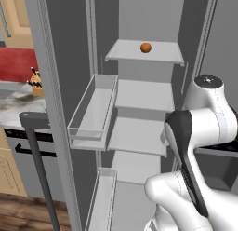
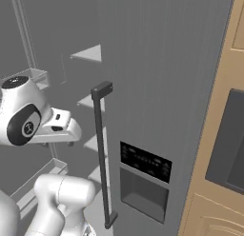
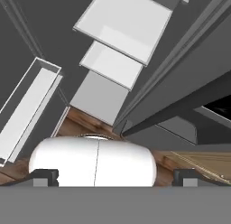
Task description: Pick the tangerine and peach from the fridge and place them inside the tupperware on the counter.
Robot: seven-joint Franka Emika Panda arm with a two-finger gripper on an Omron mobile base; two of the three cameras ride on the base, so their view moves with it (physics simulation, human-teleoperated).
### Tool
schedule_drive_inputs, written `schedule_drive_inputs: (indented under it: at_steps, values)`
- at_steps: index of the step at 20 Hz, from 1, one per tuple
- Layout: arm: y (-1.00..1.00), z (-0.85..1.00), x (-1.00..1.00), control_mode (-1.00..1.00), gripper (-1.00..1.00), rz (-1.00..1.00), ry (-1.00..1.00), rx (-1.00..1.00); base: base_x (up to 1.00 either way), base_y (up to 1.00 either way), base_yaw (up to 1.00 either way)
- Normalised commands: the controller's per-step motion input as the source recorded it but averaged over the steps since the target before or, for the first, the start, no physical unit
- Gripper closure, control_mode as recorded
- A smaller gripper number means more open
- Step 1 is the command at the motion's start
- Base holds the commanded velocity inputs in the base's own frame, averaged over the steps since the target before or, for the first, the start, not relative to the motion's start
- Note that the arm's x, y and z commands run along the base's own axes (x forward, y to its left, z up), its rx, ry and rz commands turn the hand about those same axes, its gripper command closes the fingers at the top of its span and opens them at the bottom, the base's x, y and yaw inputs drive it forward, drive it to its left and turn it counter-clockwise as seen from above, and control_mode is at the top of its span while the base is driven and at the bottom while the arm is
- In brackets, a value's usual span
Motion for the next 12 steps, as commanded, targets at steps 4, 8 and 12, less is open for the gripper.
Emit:
schedule_drive_inputs:
  at_steps: [4, 8, 12]
  values:
    - [0.17, 0.83, 0.14, -1.0, -1.0, 0.0, -0.2, 0.0, 0.0, 0.0, 0.0]
    - [0.09, 0.9, 0.14, -1.0, -1.0, 0.0, 0.0, 0.0, 0.0, 0.0, 0.0]
    - [0.0, 0.52, 0.15, -1.0, -1.0, -0.02, -0.13, 0.0, 0.0, 0.0, 0.0]
